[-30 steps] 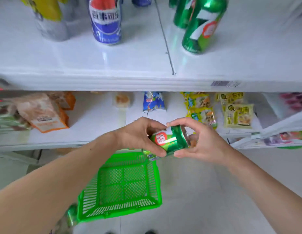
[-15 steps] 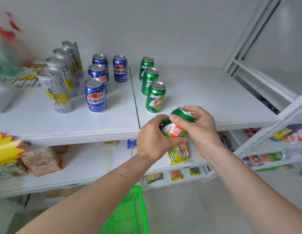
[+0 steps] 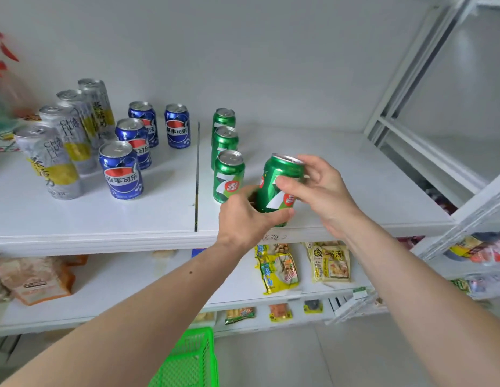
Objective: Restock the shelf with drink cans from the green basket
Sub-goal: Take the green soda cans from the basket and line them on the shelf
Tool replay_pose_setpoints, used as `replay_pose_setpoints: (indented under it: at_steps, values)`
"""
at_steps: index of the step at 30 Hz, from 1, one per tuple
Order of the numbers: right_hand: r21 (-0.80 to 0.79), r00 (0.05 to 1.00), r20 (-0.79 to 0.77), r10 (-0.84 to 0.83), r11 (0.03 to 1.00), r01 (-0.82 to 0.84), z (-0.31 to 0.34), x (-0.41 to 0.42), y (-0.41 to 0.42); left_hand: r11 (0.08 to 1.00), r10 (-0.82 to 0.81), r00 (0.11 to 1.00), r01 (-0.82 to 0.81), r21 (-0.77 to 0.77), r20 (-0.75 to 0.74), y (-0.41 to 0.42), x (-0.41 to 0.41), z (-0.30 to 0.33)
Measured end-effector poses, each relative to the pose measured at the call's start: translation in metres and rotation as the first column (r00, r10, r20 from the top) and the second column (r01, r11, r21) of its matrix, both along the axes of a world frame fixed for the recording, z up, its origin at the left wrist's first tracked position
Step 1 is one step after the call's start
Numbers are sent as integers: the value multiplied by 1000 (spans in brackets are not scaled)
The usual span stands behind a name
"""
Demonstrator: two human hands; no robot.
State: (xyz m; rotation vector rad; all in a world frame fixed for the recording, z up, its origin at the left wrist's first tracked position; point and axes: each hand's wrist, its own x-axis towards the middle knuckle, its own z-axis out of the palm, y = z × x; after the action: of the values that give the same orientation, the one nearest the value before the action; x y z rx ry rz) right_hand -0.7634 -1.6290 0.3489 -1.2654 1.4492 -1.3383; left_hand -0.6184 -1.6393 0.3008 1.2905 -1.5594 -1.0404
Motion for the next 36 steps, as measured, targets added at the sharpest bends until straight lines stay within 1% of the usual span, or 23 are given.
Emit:
replay_pose_setpoints:
  at_steps: [2, 4, 6, 10, 13, 16, 18, 21, 29, 36]
  values:
    - [29, 1000, -20, -20, 999, 20, -7, -3, -9, 996, 74, 995, -71, -45, 68, -11, -9, -4]
    - [40, 998, -29, -62, 997, 63, -10, -8, -19, 992, 101, 984, -89, -88, 147, -22, -17, -8]
    - [59, 997, -41, -61, 996, 63, -11, -14, -30, 990, 119, 977, -104, -96, 174, -29, -24, -14]
    - [120, 997, -73, 25, 993, -16, -14, -28, -48, 992, 108, 988, -101, -76, 107, -38, -37, -28]
    - [120, 994, -95, 54, 992, -43, -17, -36, -61, 993, 99, 991, -93, -78, 89, -44, -46, -41]
    - [101, 989, -128, 68, 993, -56, -25, -40, -74, 984, 166, 980, -157, -87, 108, -47, -52, -53]
    - [86, 987, -143, 79, 994, -67, -31, -40, -82, 973, 222, 970, -215, -78, 95, -45, -55, -57]
    - [62, 976, -178, 124, 991, -115, -39, -39, -90, 960, 279, 956, -275, -56, 94, -41, -56, -62]
    - [20, 973, -170, 157, 988, -156, -52, -44, -108, 963, 269, 955, -268, -25, 127, -46, -60, -59]
    - [13, 968, -174, 183, 983, -183, -57, -43, -115, 959, 285, 952, -283, -27, 112, -55, -62, -64]
